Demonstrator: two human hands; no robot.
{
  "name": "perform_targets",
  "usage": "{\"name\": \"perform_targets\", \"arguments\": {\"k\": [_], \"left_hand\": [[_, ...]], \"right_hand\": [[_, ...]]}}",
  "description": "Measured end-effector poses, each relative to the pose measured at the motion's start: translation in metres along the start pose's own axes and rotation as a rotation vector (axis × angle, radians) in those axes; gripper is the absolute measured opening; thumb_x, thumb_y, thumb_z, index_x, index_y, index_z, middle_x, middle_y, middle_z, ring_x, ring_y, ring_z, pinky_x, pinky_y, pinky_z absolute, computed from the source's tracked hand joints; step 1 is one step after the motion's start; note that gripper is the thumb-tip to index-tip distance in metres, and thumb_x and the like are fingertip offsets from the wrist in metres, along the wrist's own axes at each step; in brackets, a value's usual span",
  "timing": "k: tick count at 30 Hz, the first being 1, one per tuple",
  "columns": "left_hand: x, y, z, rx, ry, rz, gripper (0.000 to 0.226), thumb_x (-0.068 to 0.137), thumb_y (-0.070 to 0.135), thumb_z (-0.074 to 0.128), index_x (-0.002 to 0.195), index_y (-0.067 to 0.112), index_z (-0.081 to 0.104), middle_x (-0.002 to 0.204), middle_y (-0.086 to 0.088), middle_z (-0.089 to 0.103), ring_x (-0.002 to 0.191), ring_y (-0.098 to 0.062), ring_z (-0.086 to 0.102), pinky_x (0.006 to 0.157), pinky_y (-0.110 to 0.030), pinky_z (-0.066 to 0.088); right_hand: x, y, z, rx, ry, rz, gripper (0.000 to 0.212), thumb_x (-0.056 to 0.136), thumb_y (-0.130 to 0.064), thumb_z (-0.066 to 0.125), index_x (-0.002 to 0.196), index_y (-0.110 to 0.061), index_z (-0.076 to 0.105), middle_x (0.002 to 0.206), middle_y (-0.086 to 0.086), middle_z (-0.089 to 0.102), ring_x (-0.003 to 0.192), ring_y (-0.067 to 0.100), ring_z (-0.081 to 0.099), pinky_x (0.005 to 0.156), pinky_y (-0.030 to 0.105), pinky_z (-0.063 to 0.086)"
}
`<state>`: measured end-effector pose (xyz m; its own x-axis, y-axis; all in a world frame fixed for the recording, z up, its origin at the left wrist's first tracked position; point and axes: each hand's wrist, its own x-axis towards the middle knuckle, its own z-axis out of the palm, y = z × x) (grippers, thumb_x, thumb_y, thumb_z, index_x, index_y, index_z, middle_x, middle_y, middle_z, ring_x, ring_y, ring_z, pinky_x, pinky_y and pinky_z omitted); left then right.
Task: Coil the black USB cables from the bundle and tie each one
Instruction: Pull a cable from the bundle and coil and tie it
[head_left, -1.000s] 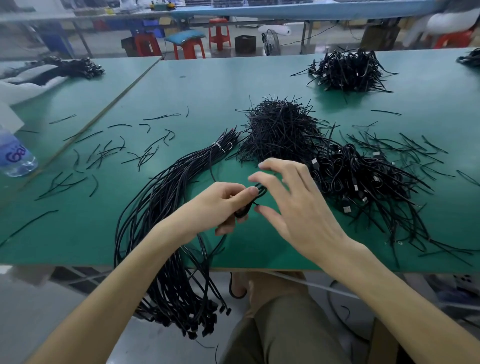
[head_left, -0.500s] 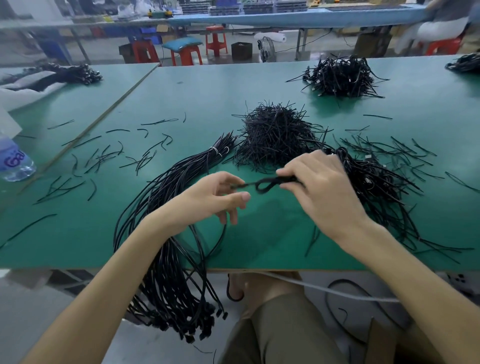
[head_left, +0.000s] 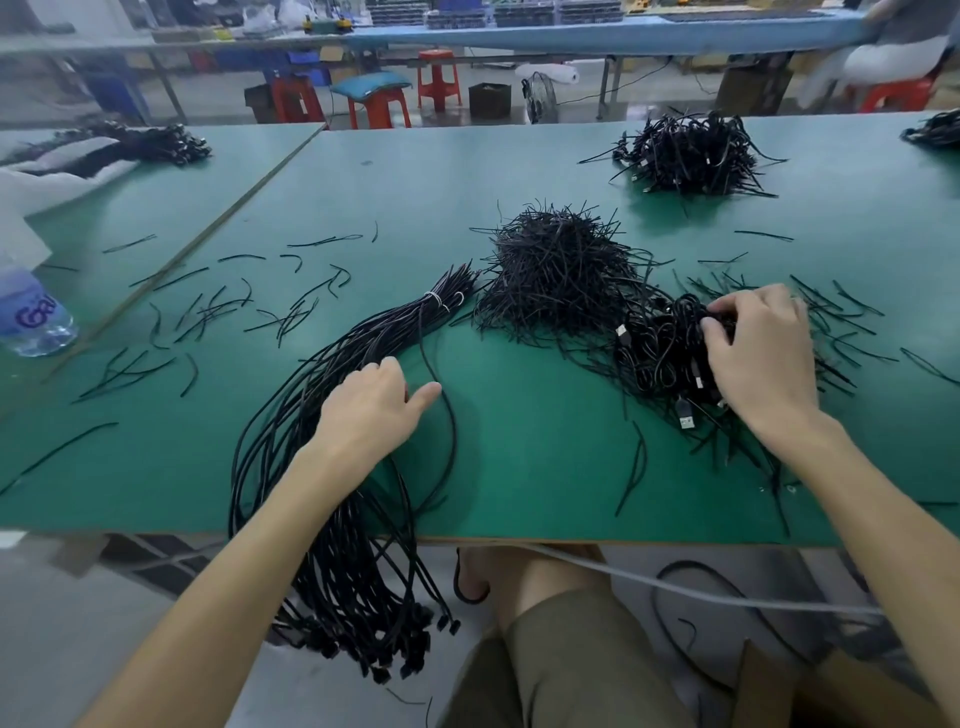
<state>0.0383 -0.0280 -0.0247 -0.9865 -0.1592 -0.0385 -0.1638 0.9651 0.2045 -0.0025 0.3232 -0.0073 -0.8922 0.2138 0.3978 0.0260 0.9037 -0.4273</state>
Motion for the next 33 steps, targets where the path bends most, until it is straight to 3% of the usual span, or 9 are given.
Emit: {"name": "perform_targets", "arguments": {"k": [5, 11, 16, 22, 23, 25, 27, 30, 33], "left_hand": [[-0.004, 0.012, 0.004, -0.019, -0.028, 0.068, 0.054, 0.096, 0.068, 0.047, 0.097, 0.014, 0.053, 0.095, -0.001, 0.055, 0.089, -0.022, 0.055, 0.075, -0.035, 0.043], [-0.007, 0.015, -0.005, -0.021, -0.023, 0.110, 0.050, 0.097, 0.062, 0.053, 0.094, 0.013, 0.061, 0.096, -0.001, 0.061, 0.087, -0.022, 0.061, 0.080, -0.039, 0.053], [-0.018, 0.035, 0.003, 0.100, -0.077, 0.185, 0.052, 0.098, 0.055, 0.058, 0.086, 0.005, 0.066, 0.086, -0.007, 0.067, 0.077, -0.027, 0.065, 0.067, -0.036, 0.052], [-0.018, 0.042, 0.004, 0.031, -0.090, 0.079, 0.041, 0.098, 0.038, 0.056, 0.069, 0.011, 0.047, 0.069, -0.002, 0.050, 0.070, -0.032, 0.052, 0.060, -0.034, 0.037], [-0.018, 0.042, 0.001, -0.078, -0.122, 0.084, 0.043, 0.097, 0.039, 0.058, 0.068, 0.009, 0.049, 0.065, 0.000, 0.050, 0.065, -0.029, 0.051, 0.058, -0.033, 0.036], [-0.019, 0.038, -0.007, -0.378, -0.221, 0.111, 0.043, 0.095, 0.036, 0.061, 0.068, 0.003, 0.055, 0.056, 0.001, 0.051, 0.054, -0.019, 0.047, 0.051, -0.028, 0.035], [-0.019, 0.030, -0.016, -0.563, -0.290, 0.179, 0.034, 0.094, 0.026, 0.059, 0.073, 0.000, 0.063, 0.055, 0.000, 0.056, 0.049, -0.011, 0.049, 0.048, -0.021, 0.037], [-0.015, 0.013, -0.019, -0.596, -0.265, 0.275, 0.027, 0.097, 0.020, 0.060, 0.077, 0.004, 0.070, 0.065, -0.002, 0.066, 0.057, -0.010, 0.055, 0.055, -0.022, 0.043], [-0.002, -0.001, -0.006, -0.437, -0.048, 0.322, 0.021, 0.098, 0.021, 0.062, 0.079, 0.019, 0.070, 0.077, 0.003, 0.066, 0.070, -0.012, 0.055, 0.066, -0.027, 0.043]], "right_hand": [[-0.002, -0.008, 0.002, -0.084, 0.067, -0.033, 0.027, 0.104, -0.027, 0.049, 0.113, -0.010, 0.068, 0.122, 0.016, 0.056, 0.121, 0.035, 0.038, 0.102, 0.050, 0.027], [-0.026, -0.043, 0.006, -0.179, 0.119, -0.306, 0.022, 0.104, -0.027, 0.051, 0.112, -0.015, 0.067, 0.116, 0.004, 0.062, 0.116, 0.030, 0.042, 0.094, 0.045, 0.025], [-0.055, -0.088, 0.024, -0.032, -0.046, -0.409, 0.019, 0.103, -0.027, 0.051, 0.111, -0.022, 0.067, 0.114, -0.002, 0.062, 0.112, 0.025, 0.047, 0.095, 0.043, 0.029], [-0.085, -0.127, 0.054, 0.158, -0.398, -0.381, 0.023, 0.103, -0.025, 0.050, 0.123, -0.020, 0.062, 0.121, 0.000, 0.060, 0.117, 0.024, 0.049, 0.101, 0.040, 0.035], [-0.089, -0.130, 0.056, 0.236, -0.465, -0.375, 0.029, 0.102, -0.016, 0.051, 0.130, -0.019, 0.059, 0.121, 0.002, 0.058, 0.117, 0.025, 0.048, 0.100, 0.041, 0.038], [-0.095, -0.136, 0.058, 0.343, -0.534, -0.437, 0.064, 0.089, 0.008, 0.052, 0.145, -0.023, 0.047, 0.124, 0.005, 0.051, 0.114, 0.025, 0.045, 0.096, 0.041, 0.044], [-0.099, -0.139, 0.060, 0.328, -0.513, -0.536, 0.087, 0.077, 0.017, 0.054, 0.150, -0.028, 0.041, 0.135, 0.003, 0.039, 0.114, 0.023, 0.040, 0.093, 0.039, 0.047], [-0.099, -0.144, 0.063, 0.331, -0.478, -0.574, 0.078, 0.081, 0.015, 0.055, 0.150, -0.019, 0.044, 0.150, 0.003, 0.030, 0.121, 0.024, 0.037, 0.101, 0.038, 0.045], [-0.095, -0.145, 0.071, 0.221, -0.378, -0.706, 0.050, 0.095, 0.003, 0.055, 0.145, -0.004, 0.050, 0.139, 0.009, 0.050, 0.119, 0.028, 0.046, 0.103, 0.042, 0.045]]}}
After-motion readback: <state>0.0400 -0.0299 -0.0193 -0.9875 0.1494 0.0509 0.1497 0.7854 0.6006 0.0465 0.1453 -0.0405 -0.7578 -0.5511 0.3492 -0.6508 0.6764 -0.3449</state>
